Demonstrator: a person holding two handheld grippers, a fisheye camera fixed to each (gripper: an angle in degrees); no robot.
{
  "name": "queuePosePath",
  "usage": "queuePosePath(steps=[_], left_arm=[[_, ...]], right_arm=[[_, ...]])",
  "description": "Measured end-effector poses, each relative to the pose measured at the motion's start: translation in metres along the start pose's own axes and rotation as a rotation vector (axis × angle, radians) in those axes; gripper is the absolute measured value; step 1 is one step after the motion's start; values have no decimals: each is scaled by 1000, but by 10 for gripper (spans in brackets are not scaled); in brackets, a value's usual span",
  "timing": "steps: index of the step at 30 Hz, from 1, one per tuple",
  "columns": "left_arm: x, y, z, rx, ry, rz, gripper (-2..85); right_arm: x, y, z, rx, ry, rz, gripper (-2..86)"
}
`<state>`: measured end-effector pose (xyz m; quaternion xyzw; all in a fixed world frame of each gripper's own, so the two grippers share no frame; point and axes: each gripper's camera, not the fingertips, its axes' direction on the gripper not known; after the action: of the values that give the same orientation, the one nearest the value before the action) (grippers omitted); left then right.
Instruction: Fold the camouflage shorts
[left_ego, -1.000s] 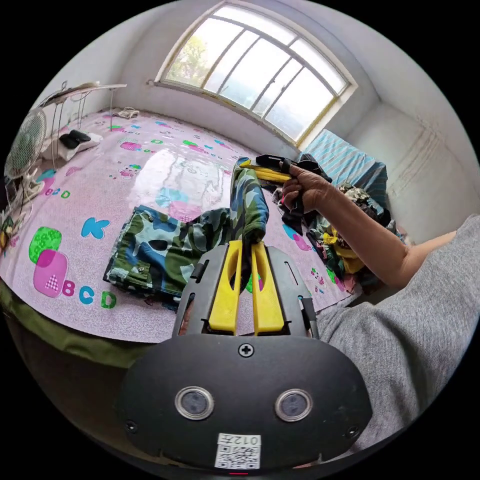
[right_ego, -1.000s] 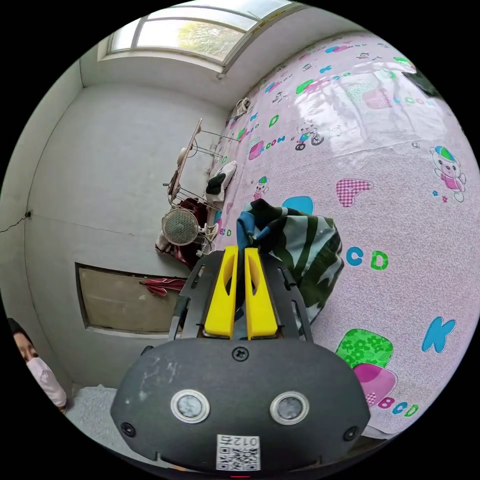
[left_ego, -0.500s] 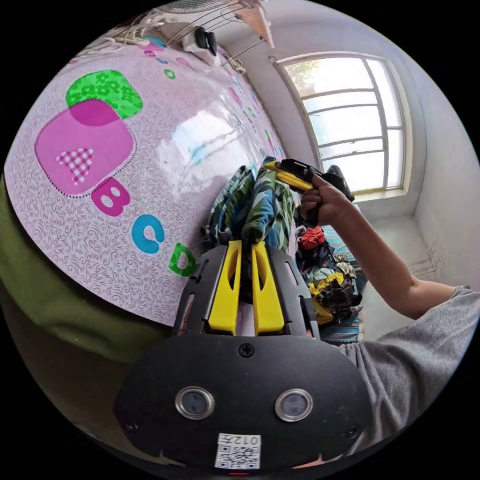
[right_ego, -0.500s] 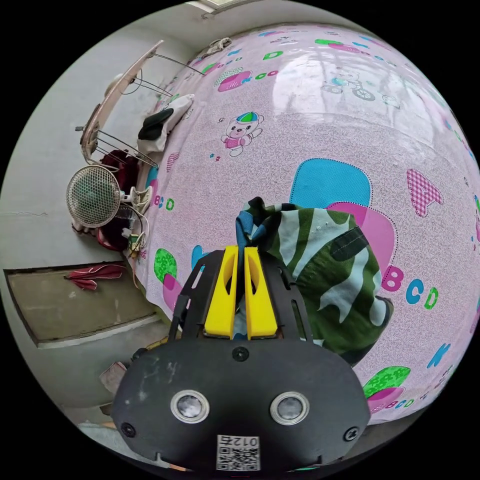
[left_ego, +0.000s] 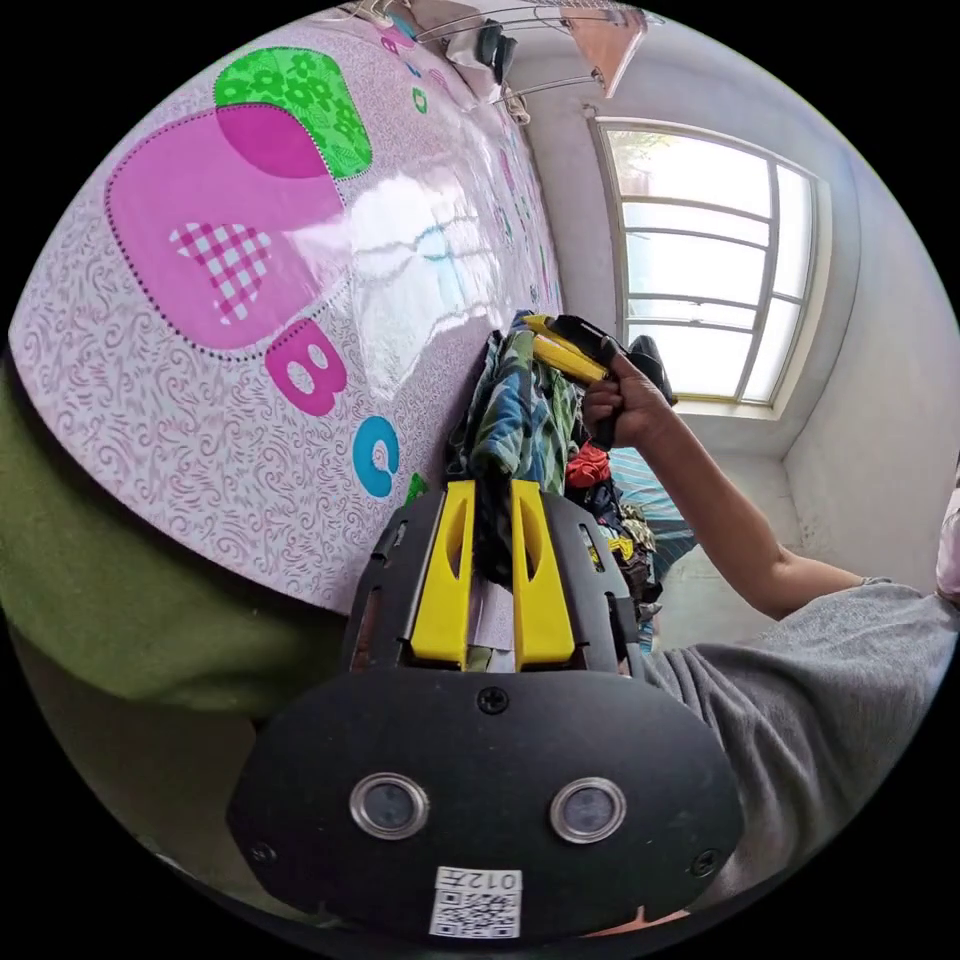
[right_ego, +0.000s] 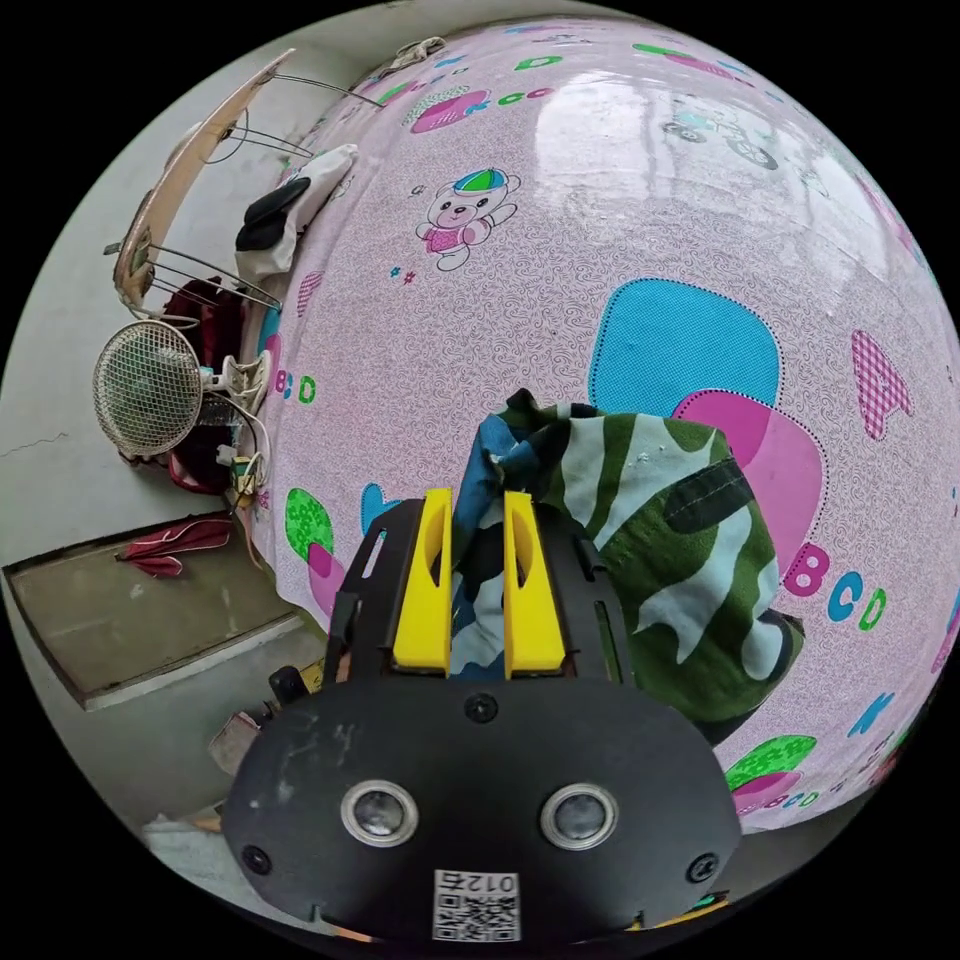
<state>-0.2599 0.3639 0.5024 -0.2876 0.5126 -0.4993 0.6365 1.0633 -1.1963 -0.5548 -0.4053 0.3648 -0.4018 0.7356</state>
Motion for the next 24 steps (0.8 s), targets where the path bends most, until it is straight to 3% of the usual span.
queuePosePath(steps=[4, 8, 14, 17, 24], left_arm=[[51, -11, -29, 8, -208, 185, 17], [135, -42, 5, -81, -297, 468, 12], [235, -75, 143, -296, -287, 706, 8], [280, -84, 223, -460, -305, 829, 7], [301, -94, 364, -657, -559, 896, 4]], right_arm=[[44, 63, -111, 76, -120, -67, 97], [146, 168, -192, 116, -233, 55, 110], [253, 312, -163, -71, -517, 226, 135], [269, 344, -153, -68, -654, 270, 139], [255, 351, -190, -38, -667, 112, 110]])
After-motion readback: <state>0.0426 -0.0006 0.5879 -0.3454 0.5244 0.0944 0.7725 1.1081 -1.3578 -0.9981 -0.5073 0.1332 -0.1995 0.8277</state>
